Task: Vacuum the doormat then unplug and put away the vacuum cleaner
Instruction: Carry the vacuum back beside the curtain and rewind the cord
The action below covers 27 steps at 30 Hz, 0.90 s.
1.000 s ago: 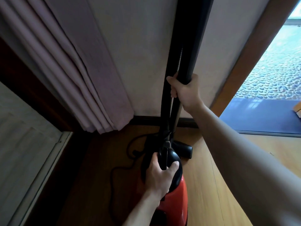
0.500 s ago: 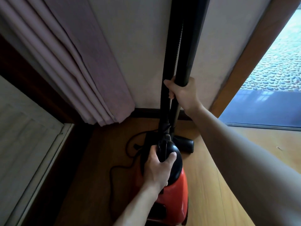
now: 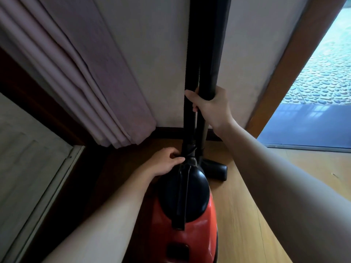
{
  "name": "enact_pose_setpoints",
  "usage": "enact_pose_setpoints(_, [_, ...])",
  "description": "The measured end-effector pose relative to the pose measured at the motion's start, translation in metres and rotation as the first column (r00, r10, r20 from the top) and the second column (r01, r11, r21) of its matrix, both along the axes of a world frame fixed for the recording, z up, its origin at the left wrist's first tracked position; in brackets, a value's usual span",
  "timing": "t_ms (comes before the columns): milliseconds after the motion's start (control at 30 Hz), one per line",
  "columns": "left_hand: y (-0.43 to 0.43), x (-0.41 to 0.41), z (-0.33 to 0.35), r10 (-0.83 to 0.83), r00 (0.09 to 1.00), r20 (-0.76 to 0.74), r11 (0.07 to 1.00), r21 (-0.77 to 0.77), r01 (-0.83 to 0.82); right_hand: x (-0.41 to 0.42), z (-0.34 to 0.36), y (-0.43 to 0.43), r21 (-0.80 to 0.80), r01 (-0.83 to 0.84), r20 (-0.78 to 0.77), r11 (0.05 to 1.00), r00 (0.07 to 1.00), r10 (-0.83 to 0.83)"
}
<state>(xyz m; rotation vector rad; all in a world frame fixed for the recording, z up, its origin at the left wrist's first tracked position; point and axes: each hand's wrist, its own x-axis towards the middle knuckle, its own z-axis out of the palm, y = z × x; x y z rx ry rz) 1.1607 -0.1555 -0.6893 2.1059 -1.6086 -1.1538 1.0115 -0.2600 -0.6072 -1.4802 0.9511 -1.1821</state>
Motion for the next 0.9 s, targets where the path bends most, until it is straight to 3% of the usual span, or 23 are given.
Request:
enact_pose_setpoints(100, [-0.001,0.007,0.000,-0.054,0.994,0.095,0.996,-0.066,0.061,0.000,0.001,0.000,0.008,-0.003,-0.002,1.000,1.000,0.003])
enact_pose_setpoints(300, [-0.005,-0.006,0.006,-0.107,0.989,0.105,0.964,-0.232,0.129,-0.004,-0.002,0.002,-0.003,0.007,-0.037,1.000,0.999,-0.008])
enact_pose_setpoints(467, [-0.005,-0.001,0.002,-0.076,0.990,0.121,0.991,-0.098,0.088,-0.014,-0.005,0.003,-0.034,-0.005,-0.121,0.999,0.993,0.001])
enact_pose_setpoints(700, [-0.010,-0.004,0.009,-0.162,0.977,0.137,0.986,-0.009,0.165,-0.020,-0.007,0.004,-0.065,-0.027,-0.125,0.998,0.992,0.019])
enact_pose_setpoints(800, [-0.014,-0.010,0.023,-0.120,0.993,0.005,0.991,-0.065,0.120,-0.022,-0.006,0.006,-0.060,-0.024,-0.135,0.998,0.991,0.015])
enact_pose_setpoints(900, [-0.019,-0.021,0.040,0.092,0.941,-0.326,0.989,-0.083,-0.126,-0.028,-0.006,0.008,-0.051,-0.039,-0.189,0.998,0.982,0.028])
